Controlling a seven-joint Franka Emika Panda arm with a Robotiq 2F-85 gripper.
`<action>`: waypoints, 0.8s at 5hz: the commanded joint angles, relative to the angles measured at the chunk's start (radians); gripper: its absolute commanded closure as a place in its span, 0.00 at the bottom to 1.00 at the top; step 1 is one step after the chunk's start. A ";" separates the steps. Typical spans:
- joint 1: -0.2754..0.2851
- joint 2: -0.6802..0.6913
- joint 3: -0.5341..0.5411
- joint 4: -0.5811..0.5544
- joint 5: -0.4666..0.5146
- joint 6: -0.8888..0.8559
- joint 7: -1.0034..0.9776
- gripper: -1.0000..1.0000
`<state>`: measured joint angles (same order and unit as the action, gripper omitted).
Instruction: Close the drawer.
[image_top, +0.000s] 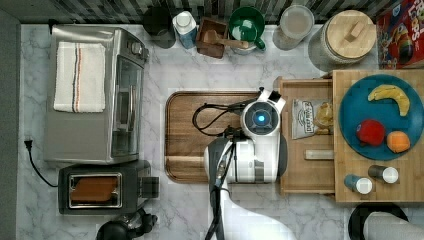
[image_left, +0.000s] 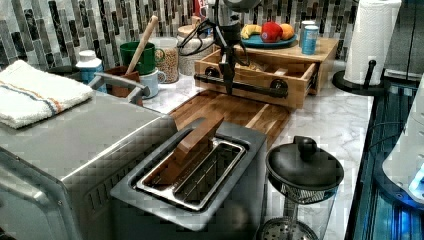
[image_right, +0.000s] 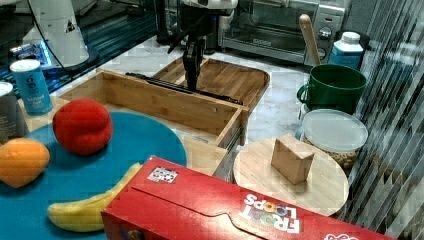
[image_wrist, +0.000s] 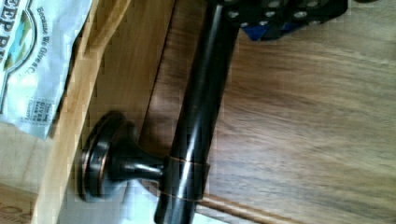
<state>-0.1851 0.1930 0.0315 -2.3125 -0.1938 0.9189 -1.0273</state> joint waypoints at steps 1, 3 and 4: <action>-0.199 0.028 -0.120 0.163 0.020 -0.011 -0.098 1.00; -0.276 0.096 -0.151 0.220 0.026 0.096 -0.201 1.00; -0.308 0.117 -0.152 0.270 0.002 0.081 -0.224 1.00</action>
<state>-0.4192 0.2861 -0.0191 -2.1895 -0.1458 0.9756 -1.1553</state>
